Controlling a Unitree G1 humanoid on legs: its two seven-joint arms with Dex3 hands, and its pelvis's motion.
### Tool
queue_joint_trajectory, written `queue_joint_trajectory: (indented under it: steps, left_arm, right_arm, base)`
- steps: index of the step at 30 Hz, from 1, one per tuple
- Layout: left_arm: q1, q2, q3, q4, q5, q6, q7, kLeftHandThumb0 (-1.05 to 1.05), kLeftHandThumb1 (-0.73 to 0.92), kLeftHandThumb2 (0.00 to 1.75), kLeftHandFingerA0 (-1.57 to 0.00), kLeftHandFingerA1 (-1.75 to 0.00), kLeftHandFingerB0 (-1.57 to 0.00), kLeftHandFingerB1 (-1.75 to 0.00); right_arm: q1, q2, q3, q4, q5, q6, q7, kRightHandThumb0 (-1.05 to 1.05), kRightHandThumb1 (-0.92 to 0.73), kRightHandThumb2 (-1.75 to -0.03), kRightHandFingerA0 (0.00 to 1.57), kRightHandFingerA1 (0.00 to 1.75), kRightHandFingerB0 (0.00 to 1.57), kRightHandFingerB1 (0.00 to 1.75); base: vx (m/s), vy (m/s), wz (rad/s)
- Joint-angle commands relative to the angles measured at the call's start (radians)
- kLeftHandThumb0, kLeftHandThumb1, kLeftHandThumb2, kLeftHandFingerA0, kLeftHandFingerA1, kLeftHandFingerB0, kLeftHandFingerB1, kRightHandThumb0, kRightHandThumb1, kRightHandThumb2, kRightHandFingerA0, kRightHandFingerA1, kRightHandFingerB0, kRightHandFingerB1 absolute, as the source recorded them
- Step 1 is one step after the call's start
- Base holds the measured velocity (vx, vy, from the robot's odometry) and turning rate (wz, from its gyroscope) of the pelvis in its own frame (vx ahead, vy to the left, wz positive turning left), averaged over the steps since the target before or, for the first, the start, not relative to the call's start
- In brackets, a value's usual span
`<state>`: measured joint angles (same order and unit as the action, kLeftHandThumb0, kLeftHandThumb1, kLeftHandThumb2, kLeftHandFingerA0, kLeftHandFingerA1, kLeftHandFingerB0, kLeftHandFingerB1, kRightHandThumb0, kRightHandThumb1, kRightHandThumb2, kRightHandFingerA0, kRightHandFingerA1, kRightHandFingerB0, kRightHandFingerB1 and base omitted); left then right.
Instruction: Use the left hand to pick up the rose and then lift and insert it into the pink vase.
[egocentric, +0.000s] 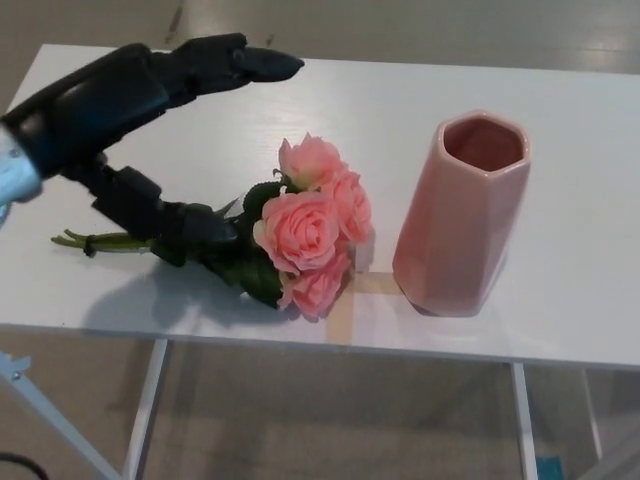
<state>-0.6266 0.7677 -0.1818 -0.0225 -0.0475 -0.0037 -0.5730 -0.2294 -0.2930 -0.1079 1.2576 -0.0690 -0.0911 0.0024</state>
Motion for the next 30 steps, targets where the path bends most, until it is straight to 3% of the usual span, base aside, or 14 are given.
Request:
queue_joint_trajectory:
  steps: [1,2,12,13,14,15,20,21,25,26,28,30]
  left_arm:
    - [-0.152,-0.033,-0.216,0.259,0.403,0.118,0.068,-0.67,0.38,0.65,-0.05,-0.16,-0.11,-0.26]
    - [-0.158,-0.039,-0.232,0.288,0.405,0.122,0.067,-0.65,0.44,0.55,0.0,-0.23,-0.08,-0.26]
    - [-0.214,-0.059,-0.318,0.4,0.442,0.162,0.031,-0.65,0.42,0.55,0.0,-0.17,-0.01,-0.24]
    - [-0.23,-0.078,-0.346,0.465,0.461,0.174,0.029,-0.56,0.34,0.76,0.0,-0.13,0.0,-0.21]
    - [-0.233,-0.081,-0.351,0.476,0.464,0.175,0.029,-0.56,0.34,0.76,0.0,-0.13,0.0,-0.21]
    - [-0.237,-0.087,-0.356,0.497,0.467,0.172,0.036,-0.63,0.42,0.54,0.0,-0.12,0.0,-0.24]
    - [-0.249,-0.099,-0.359,0.528,0.479,0.164,0.04,-0.63,0.42,0.54,0.0,-0.12,0.0,-0.24]
    - [-0.246,-0.117,-0.368,0.572,0.493,0.148,0.068,-0.57,0.34,0.77,0.0,-0.12,0.0,-0.2]
    - [-0.241,-0.138,-0.366,0.583,0.515,0.154,0.068,-0.57,0.34,0.77,0.0,-0.12,0.0,-0.2]
    - [-0.239,-0.143,-0.364,0.582,0.518,0.157,0.065,-0.63,0.31,0.67,0.0,-0.09,-0.01,-0.21]
    - [-0.237,-0.154,-0.358,0.585,0.524,0.16,0.06,-0.63,0.31,0.67,0.0,-0.09,-0.01,-0.21]
    - [-0.237,-0.176,-0.361,0.609,0.536,0.154,0.067,-0.58,0.35,0.77,0.0,-0.11,0.0,-0.2]
  right_arm:
    - [0.004,-0.013,0.007,0.006,-0.008,0.001,-0.002,-0.34,-0.65,-0.59,0.61,0.42,0.55,0.39]
    - [0.004,-0.015,0.009,0.006,-0.01,0.0,-0.001,-0.34,-0.65,-0.59,0.61,0.42,0.55,0.39]
    - [0.0,-0.013,0.001,0.007,0.003,0.0,0.001,-0.34,-0.65,-0.59,0.6,0.42,0.54,0.39]
    - [0.0,-0.015,0.013,0.008,-0.01,0.005,-0.005,-0.34,-0.65,-0.59,0.61,0.42,0.54,0.39]
    - [-0.001,-0.015,0.015,0.008,-0.011,0.006,-0.006,-0.34,-0.65,-0.59,0.61,0.42,0.54,0.39]
    - [-0.003,-0.015,0.013,0.009,-0.009,0.008,-0.008,-0.34,-0.65,-0.59,0.61,0.42,0.54,0.39]
    - [-0.004,-0.014,0.014,0.01,-0.007,0.009,-0.01,-0.34,-0.65,-0.59,0.61,0.42,0.54,0.39]
    - [-0.003,-0.015,0.013,0.009,-0.004,0.003,-0.004,-0.34,-0.65,-0.59,0.61,0.42,0.55,0.39]
    - [-0.001,-0.018,0.019,0.009,-0.011,0.0,-0.004,-0.34,-0.65,-0.59,0.61,0.42,0.54,0.39]
    - [-0.002,-0.017,0.019,0.01,-0.009,0.001,-0.007,-0.34,-0.65,-0.59,0.61,0.42,0.54,0.39]
    - [-0.003,-0.015,0.017,0.01,-0.006,-0.001,-0.005,-0.34,-0.65,-0.59,0.61,0.42,0.54,0.39]
    - [-0.003,-0.014,0.019,0.008,-0.007,-0.002,-0.005,-0.34,-0.65,-0.59,0.61,0.42,0.54,0.39]
  base:
    - [0.0,0.0,0.0]
    - [0.0,0.0,0.0]
    - [0.0,0.0,0.0]
    - [0.0,0.0,0.0]
    - [0.0,0.0,0.0]
    - [0.0,0.0,0.0]
    - [0.0,0.0,0.0]
    - [0.0,0.0,0.0]
    - [0.0,0.0,0.0]
    - [0.0,0.0,0.0]
    - [0.0,0.0,0.0]
    - [0.0,0.0,0.0]
